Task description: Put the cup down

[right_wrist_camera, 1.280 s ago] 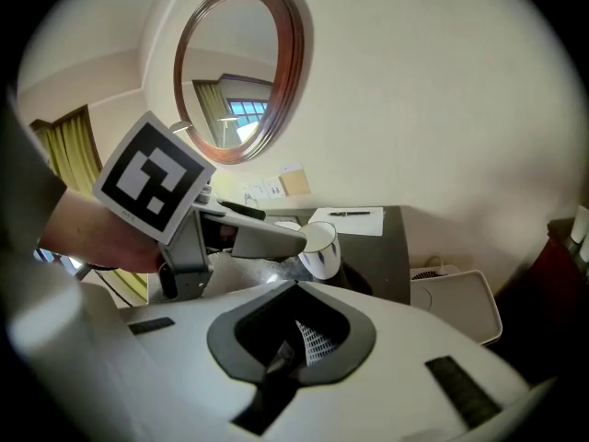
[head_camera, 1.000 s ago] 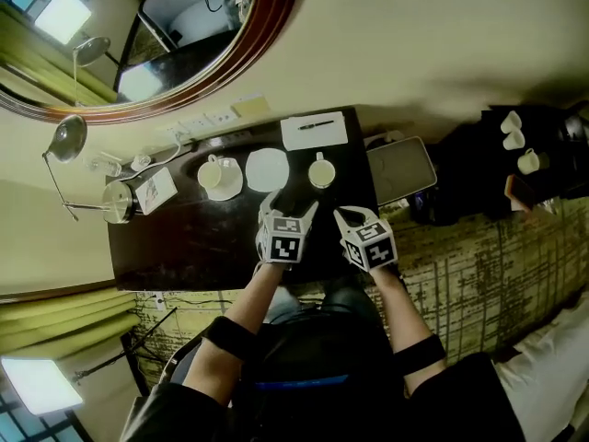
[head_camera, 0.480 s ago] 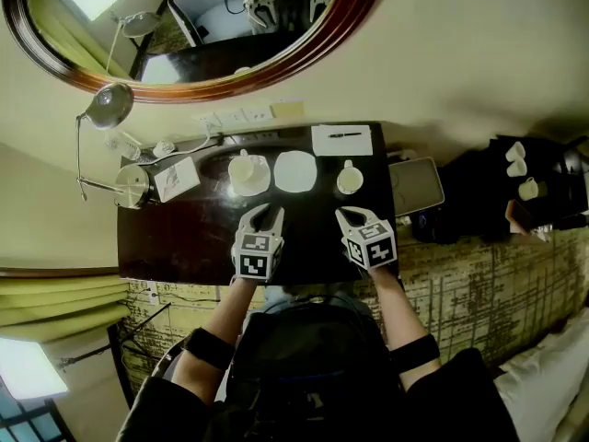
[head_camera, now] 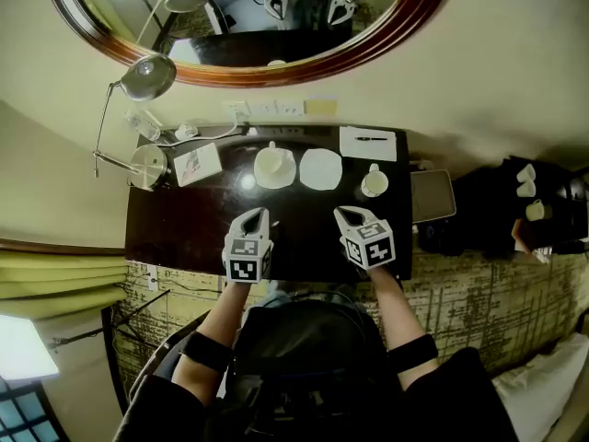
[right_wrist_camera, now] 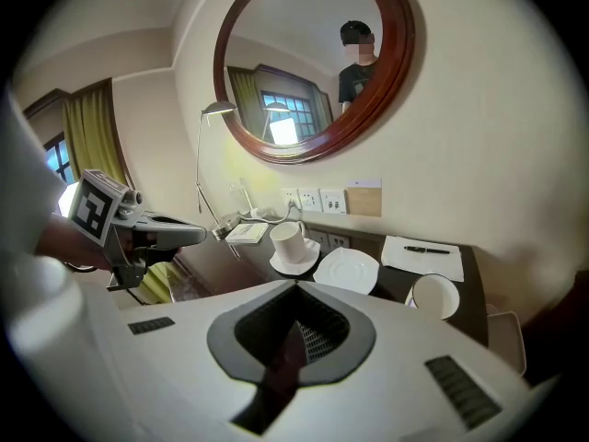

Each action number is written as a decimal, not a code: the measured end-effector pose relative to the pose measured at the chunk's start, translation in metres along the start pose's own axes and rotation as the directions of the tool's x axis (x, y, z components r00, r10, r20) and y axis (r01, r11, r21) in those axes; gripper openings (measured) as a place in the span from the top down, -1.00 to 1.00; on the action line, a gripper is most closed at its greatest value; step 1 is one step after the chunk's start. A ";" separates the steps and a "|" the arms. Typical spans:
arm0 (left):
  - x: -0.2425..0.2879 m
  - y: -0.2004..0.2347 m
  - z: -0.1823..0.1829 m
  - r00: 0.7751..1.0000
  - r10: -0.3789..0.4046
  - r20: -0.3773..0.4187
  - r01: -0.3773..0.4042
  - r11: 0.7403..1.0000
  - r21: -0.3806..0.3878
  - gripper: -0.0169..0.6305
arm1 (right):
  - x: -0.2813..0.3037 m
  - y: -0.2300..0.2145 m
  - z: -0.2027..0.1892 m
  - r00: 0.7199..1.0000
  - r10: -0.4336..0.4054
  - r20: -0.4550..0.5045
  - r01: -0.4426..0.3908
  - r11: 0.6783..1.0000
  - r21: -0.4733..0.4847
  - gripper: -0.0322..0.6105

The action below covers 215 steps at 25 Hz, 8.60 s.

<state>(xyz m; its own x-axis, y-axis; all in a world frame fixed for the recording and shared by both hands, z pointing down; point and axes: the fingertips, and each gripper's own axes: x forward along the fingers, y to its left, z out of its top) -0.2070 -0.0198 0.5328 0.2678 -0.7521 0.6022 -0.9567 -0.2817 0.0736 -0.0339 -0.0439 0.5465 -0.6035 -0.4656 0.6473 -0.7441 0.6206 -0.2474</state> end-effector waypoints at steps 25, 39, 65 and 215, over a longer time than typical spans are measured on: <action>0.008 0.029 -0.024 0.997 0.052 -0.052 -0.056 0.995 -0.077 0.95 | 0.010 0.034 -0.014 0.998 0.039 -0.043 -0.039 0.999 0.000 0.89; 0.107 0.049 0.015 0.985 0.013 -0.172 -0.036 0.991 -0.128 -0.55 | 0.016 0.011 -0.036 0.997 0.005 -0.081 0.001 0.998 0.066 0.89; 0.225 0.087 -0.013 0.929 0.068 -0.365 -0.079 0.997 -0.013 -0.57 | 0.015 -0.017 -0.083 0.991 -0.051 -0.124 0.071 0.984 0.164 0.89; -0.010 0.016 0.018 0.997 -0.066 0.035 0.066 0.998 0.010 0.95 | -0.067 -0.051 -0.042 0.962 -0.270 0.036 0.257 0.945 0.202 0.89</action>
<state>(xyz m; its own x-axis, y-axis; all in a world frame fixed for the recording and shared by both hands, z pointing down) -0.2229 -0.0278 0.5140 0.3345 -0.7522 0.5677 -0.9358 -0.3365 0.1055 0.0561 -0.0181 0.5460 -0.3904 -0.6381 0.6636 -0.9163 0.3390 -0.2130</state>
